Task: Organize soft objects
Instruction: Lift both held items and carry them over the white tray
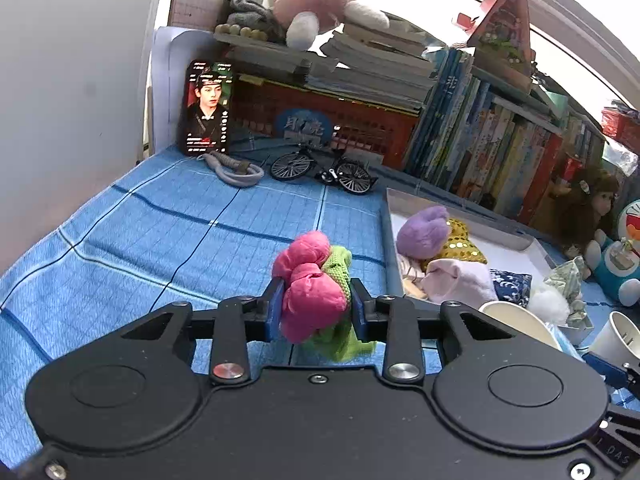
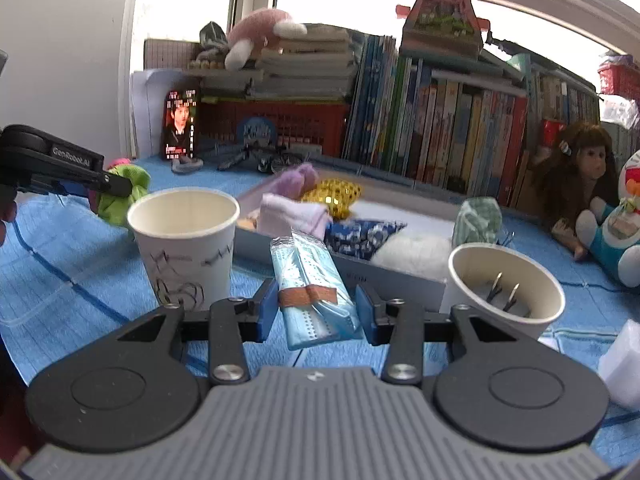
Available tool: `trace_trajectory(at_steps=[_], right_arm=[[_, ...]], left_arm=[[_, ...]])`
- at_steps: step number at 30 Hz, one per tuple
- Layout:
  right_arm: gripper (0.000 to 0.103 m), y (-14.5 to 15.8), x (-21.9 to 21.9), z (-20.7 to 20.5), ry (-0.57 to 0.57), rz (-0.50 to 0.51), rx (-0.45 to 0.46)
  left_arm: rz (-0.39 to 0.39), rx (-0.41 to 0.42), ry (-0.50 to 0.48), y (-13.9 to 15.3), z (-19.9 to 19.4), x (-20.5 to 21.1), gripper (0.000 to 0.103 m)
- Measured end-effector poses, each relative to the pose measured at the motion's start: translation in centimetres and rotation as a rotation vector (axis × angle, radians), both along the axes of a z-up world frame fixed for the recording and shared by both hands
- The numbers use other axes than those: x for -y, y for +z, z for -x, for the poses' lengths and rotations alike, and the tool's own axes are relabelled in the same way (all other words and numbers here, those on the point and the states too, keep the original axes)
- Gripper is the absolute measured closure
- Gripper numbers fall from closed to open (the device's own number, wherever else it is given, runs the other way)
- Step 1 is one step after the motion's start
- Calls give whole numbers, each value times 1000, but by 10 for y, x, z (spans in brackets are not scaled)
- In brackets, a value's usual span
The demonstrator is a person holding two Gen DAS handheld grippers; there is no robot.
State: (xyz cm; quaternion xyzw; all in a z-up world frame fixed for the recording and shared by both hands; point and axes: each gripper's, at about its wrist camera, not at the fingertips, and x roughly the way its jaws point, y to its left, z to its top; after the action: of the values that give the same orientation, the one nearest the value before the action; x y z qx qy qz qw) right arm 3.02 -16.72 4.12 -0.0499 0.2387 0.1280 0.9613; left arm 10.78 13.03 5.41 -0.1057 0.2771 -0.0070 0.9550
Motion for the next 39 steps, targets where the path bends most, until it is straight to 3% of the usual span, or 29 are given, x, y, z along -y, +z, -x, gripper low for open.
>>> trace_trajectory(at_steps=[11,22,32,34,39], right_arm=[[56,11,10,4,-21,-40,23],[56,31,18,2,-33,-90,54],[56,68,37,-31,-64,-160,49],[56,75,44,-44,-79,-186,24],[56,90,71,-85,-120,-316,-81]], left_arm=[[-30,-3,4,3,6,7,74],[-17,48,-30,34,9,12,74],[76,95,-185,94,-12,36,74],[104,92,-237,105,-22,46,74],[81,76,-319,127,-50,87,74]])
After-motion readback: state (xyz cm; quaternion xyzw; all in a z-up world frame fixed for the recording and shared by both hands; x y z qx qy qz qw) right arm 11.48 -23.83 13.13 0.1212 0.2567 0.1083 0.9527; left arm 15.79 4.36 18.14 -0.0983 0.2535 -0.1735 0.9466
